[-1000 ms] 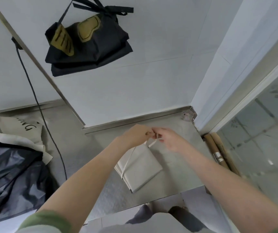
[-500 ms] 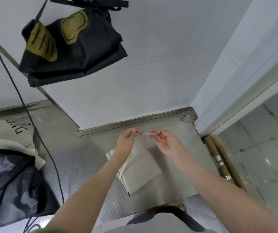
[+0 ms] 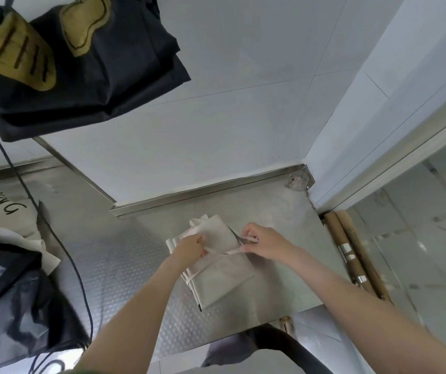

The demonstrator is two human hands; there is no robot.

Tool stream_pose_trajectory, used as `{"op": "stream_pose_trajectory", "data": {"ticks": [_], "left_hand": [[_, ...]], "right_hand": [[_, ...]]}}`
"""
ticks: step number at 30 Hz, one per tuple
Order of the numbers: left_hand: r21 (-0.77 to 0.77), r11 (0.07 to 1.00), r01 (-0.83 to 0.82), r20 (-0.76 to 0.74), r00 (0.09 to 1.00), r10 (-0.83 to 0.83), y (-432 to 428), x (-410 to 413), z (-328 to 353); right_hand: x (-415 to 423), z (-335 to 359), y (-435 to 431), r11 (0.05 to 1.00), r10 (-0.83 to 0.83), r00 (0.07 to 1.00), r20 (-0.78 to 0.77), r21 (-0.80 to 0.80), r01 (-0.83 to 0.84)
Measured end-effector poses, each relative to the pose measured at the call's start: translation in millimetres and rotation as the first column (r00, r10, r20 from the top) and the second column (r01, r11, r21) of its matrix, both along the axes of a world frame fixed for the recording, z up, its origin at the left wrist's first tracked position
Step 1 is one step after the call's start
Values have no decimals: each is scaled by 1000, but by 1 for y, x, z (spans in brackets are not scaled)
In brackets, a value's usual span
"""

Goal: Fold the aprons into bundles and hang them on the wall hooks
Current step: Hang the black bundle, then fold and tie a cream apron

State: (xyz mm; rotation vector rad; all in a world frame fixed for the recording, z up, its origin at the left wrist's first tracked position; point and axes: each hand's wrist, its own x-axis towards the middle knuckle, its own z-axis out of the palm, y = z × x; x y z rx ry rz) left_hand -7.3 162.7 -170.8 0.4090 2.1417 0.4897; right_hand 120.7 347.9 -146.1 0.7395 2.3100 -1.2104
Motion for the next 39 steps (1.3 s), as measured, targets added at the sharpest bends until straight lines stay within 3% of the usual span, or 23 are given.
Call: {"op": "stream_pose_trajectory", "data": {"ticks": [3, 7, 9, 14, 16, 18, 22, 25, 27, 30, 32, 39], "left_hand": [[-109, 988, 106, -87, 989, -116, -3, -1, 4], [-159, 983, 92, -201, 972, -124, -13, -6, 4], [-176, 983, 47, -213, 973, -84, -21, -5, 7], [-61, 977, -206, -145, 970, 196, -38, -1, 7], [-26, 976, -214, -174, 963, 207, -41, 4, 10], [20, 983, -185, -174, 967, 185, -44, 8, 14], [81, 995, -59, -211, 975, 75, -50, 14, 17], [-38, 984, 173, -520, 837, -168, -50, 20, 19], [-57, 956, 289, -604, 753, -263, -41, 26, 28], [-237, 882, 408, -526, 709, -470, -32, 36, 26], [-344, 856, 386, -434, 743, -510, -35, 37, 18], [-328, 895, 301, -302, 865, -401, -59, 46, 14]], "right_hand": [[0, -1, -1, 974, 159, 983, 90, 149, -171], [-2, -4, -3, 975, 129, 989, 66, 173, -139], [-1, -6, -1, 979, 114, 992, 48, 164, -121], [3, -8, -5, 971, 158, 987, 3, 182, -156], [3, -9, -8, 969, 176, 984, -4, 177, -173], [1, -9, -10, 949, 223, 975, -4, 231, -216], [-3, -6, -18, 796, 343, 939, 5, 529, -294], [-6, -8, -28, 746, 427, 903, -53, 585, -318], [-8, -10, -33, 765, 466, 881, -78, 536, -357], [-10, -14, -42, 770, 491, 866, -95, 512, -381], [-11, -16, -47, 751, 515, 855, -61, 513, -416], [-8, -19, -51, 789, 516, 857, 6, 388, -477]]}}
